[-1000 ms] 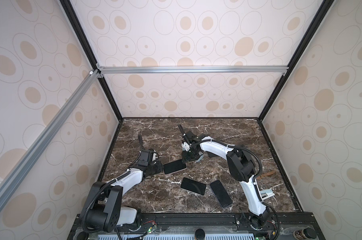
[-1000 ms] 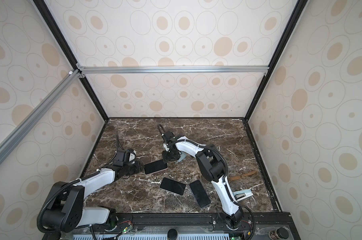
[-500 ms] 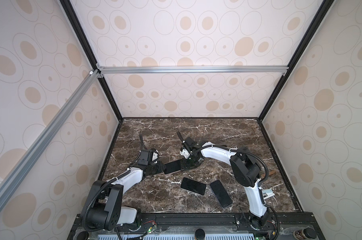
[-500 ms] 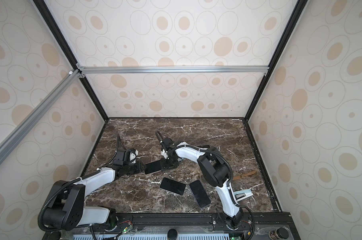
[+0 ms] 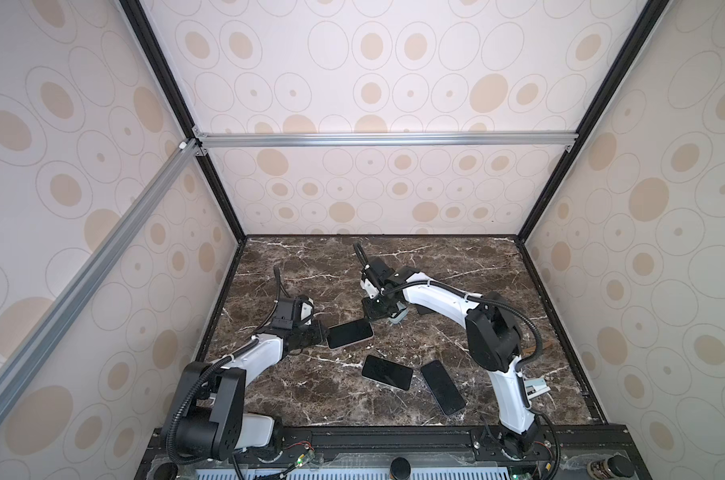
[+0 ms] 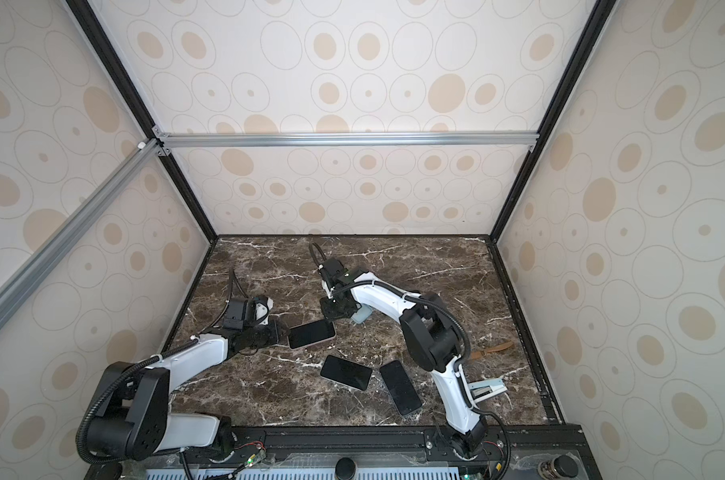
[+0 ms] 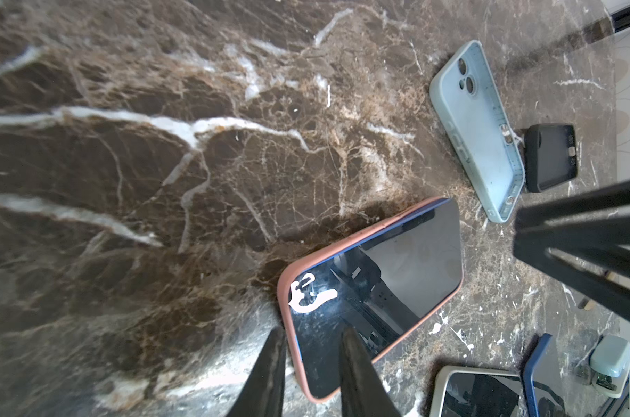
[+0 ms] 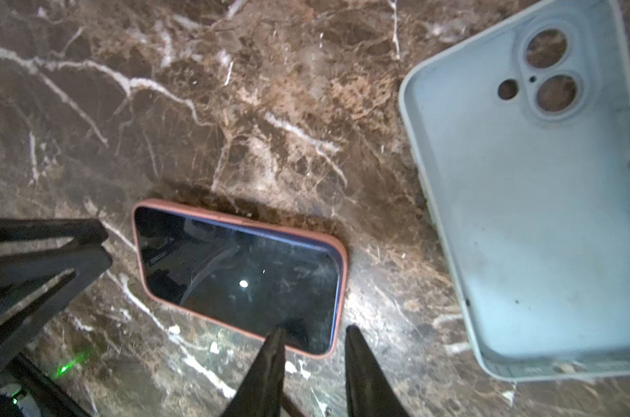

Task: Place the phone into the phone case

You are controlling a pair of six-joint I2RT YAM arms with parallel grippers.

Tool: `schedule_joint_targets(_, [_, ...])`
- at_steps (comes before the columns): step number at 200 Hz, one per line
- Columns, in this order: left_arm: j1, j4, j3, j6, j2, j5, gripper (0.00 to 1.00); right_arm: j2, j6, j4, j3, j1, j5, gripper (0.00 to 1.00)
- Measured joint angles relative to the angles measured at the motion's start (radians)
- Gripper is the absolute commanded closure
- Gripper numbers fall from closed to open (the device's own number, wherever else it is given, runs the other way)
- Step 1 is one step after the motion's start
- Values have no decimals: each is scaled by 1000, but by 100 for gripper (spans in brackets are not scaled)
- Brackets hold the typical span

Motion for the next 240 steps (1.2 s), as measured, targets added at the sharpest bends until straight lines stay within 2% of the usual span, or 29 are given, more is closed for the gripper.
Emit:
schedule_joint_targets(51, [0,-3,0,8,55,1,76,97,-26,-37,66,0,27,81])
schedule_joint_targets(109, [0,-3,0,11,81,5,79,124,-43,-59,108,0,18,83])
schedule_joint_targets(240, [0,10,12,10,116,30,82,135,-26,-8,45,-13,-24,87])
